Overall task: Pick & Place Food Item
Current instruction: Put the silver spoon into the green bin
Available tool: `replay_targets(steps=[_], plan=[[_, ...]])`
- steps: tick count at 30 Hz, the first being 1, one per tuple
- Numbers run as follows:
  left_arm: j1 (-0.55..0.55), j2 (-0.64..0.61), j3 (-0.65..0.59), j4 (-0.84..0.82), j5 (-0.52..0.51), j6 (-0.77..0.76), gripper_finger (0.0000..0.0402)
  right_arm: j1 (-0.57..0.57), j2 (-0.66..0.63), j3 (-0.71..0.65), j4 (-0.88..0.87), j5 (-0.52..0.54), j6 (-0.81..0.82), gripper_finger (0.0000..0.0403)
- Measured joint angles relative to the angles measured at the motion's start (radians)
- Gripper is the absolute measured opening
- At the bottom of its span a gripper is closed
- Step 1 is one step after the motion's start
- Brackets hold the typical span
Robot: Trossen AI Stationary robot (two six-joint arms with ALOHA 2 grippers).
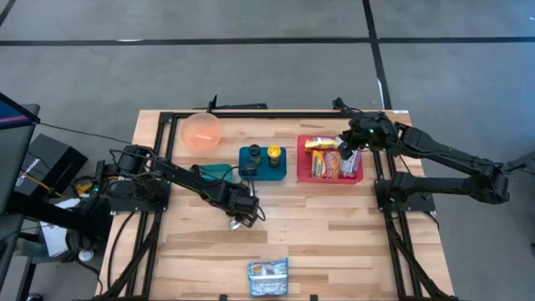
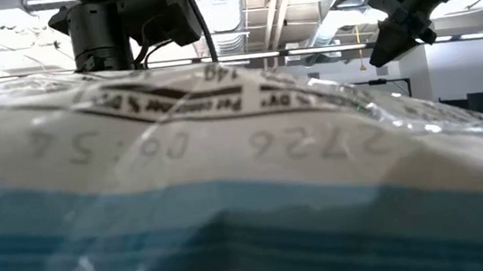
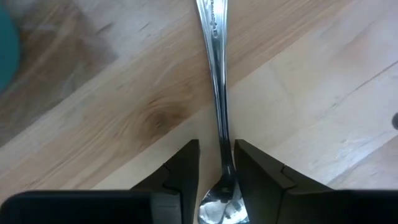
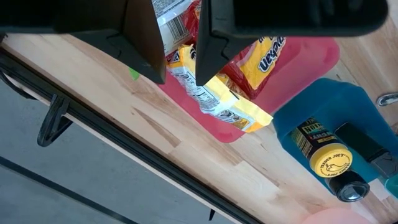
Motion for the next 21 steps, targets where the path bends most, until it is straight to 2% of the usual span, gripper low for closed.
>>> replay_targets(steps=[14, 21], plan=[[-0.001, 0.0, -0.001, -0.06, 0.01, 0.034, 0.0076, 0.0, 0.0, 0.0, -0.001, 0.0, 0.0, 0.0083], [-0.002, 0.0, -0.002, -0.061, -0.01, 0.132, 0.0075, 0.0, 0.0, 0.0, 0.0, 0.0, 0.0, 0.0083]])
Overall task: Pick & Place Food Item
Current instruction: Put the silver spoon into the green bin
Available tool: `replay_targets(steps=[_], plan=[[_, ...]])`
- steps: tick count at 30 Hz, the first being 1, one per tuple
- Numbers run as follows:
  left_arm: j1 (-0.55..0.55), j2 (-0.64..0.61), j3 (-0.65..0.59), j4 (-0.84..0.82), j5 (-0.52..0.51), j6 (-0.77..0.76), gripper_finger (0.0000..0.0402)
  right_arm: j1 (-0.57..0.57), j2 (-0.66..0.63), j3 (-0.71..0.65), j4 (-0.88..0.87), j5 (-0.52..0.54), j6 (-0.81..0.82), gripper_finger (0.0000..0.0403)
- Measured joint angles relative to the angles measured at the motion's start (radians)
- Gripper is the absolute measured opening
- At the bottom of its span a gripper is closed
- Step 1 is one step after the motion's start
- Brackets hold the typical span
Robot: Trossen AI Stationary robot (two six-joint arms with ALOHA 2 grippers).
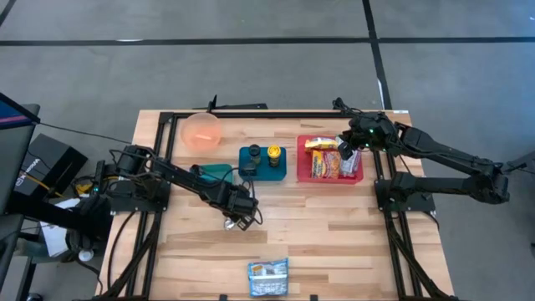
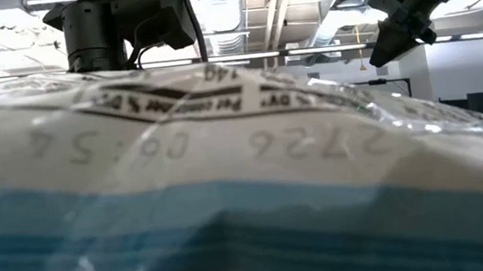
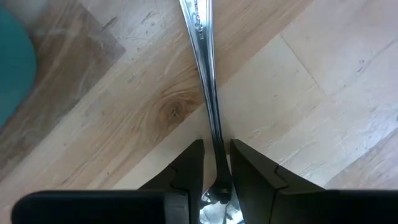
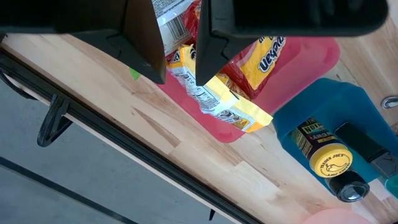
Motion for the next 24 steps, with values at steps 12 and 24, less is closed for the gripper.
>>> replay_targets(steps=[12, 24], plan=[[0.0, 0.001, -0.001, 0.0, -0.025, 0.029, 0.0075, 0.0, 0.0, 0.0, 0.0, 0.0, 0.0, 0.0083], [0.0, 0.001, -0.001, -0.001, -0.029, 0.075, 0.0056, 0.0, 0.0, 0.0, 0.001, 0.0, 0.0, 0.0083]])
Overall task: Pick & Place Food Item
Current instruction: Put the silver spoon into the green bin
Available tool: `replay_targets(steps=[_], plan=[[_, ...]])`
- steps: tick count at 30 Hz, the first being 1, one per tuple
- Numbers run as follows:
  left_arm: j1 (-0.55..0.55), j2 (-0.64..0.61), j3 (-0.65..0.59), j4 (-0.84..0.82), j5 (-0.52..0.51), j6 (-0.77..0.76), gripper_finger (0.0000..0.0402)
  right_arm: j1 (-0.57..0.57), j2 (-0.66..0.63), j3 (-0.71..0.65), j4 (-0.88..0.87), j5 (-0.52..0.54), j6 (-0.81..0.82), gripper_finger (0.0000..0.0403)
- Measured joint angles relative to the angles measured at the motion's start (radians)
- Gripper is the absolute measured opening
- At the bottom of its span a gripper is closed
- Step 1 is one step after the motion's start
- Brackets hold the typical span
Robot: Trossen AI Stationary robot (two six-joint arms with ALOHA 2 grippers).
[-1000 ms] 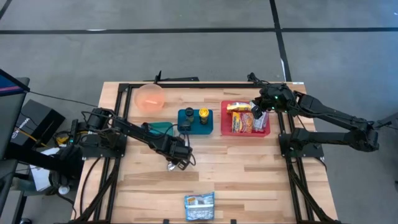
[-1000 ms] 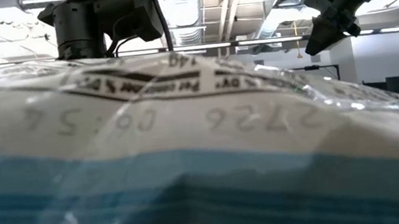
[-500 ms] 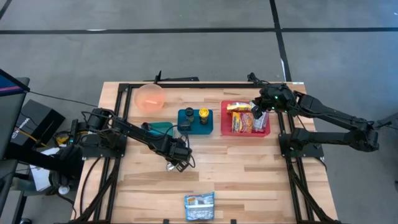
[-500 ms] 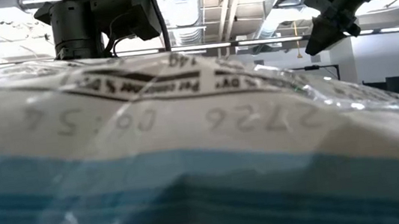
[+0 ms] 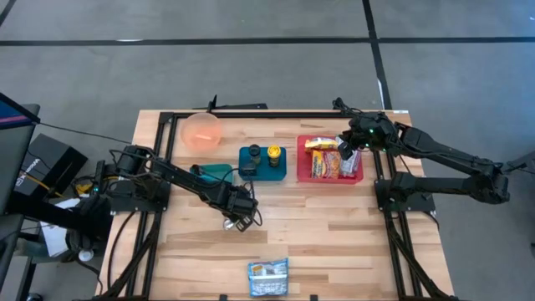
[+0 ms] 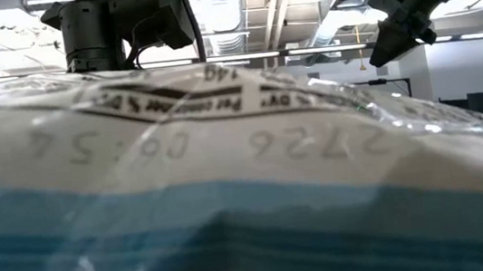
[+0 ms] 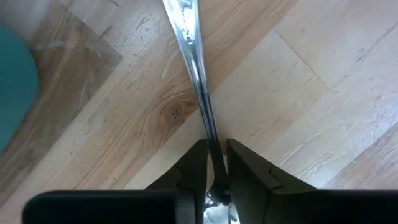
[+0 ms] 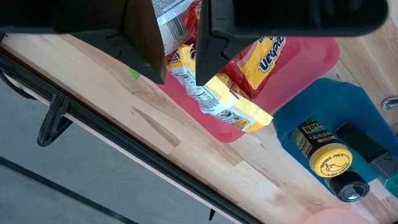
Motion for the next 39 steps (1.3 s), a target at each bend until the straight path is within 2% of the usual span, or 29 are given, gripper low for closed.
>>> replay_targets(steps=[8, 15, 22, 28, 39], plan=[[0.001, 0.0, 0.0, 0.004, -0.001, 0.0, 0.0014, 0.0, 0.0, 0.0, 0.0, 0.0, 0.0, 0.0083], [0.001, 0.0, 0.0, 0.009, 0.001, 0.0, 0.0031, 0.0, 0.0, 0.0, 0.0, 0.0, 0.0, 0.0083], [0.001, -0.001, 0.0, 0.01, 0.003, 0.0, 0.0008, 0.0, 0.0, 0.0, 0.0, 0.0, 0.0, 0.0083], [0.001, -0.001, 0.0, 0.011, 0.003, -0.003, 0.0015, 0.0, 0.0, 0.0, 0.0, 0.0, 0.0, 0.0083], [-0.01, -0.09, -0.004, 0.014, -0.006, -0.001, 0.0007, 0.0, 0.0, 0.0, 0.0, 0.0, 0.0, 0.0083]])
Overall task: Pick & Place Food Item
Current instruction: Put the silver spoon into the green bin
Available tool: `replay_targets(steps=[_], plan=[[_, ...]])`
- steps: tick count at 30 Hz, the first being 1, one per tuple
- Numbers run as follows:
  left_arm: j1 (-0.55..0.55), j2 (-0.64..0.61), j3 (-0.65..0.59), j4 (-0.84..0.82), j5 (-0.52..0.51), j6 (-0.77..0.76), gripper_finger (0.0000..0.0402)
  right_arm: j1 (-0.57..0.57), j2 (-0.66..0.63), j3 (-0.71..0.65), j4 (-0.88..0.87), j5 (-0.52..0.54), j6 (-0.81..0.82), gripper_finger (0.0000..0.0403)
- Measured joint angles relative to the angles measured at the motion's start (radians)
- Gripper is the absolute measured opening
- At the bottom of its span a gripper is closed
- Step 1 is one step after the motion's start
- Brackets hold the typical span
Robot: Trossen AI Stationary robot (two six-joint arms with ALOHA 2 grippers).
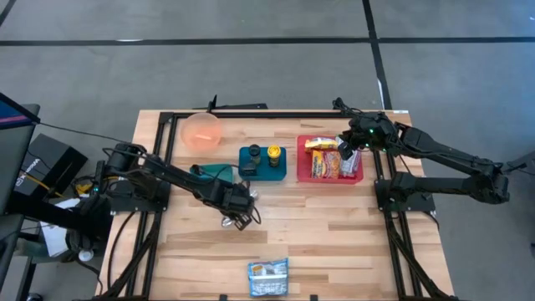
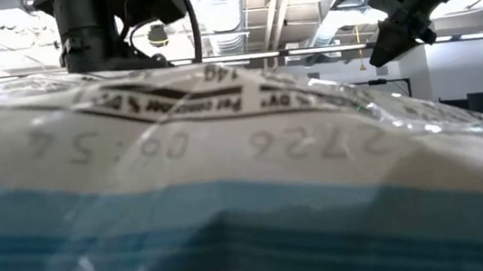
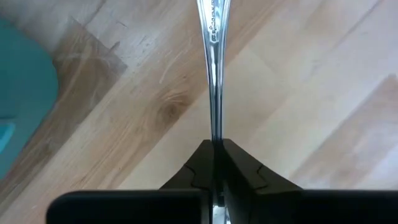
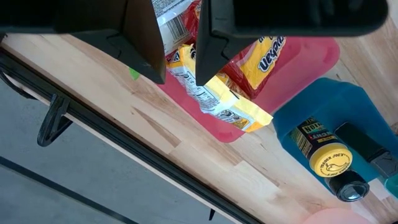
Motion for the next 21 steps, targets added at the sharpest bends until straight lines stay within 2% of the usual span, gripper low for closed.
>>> replay_targets(steps=[9, 21], plan=[[-0.021, -0.105, 0.002, -0.017, -0.012, 0.019, 0.0006, 0.0, 0.0, 0.0, 0.0, 0.0, 0.0, 0.0083], [-0.027, -0.235, 0.003, -0.189, -0.013, 0.219, 0.0008, 0.0, 0.0, 0.0, 0.0, 0.0, 0.0, 0.0083]])
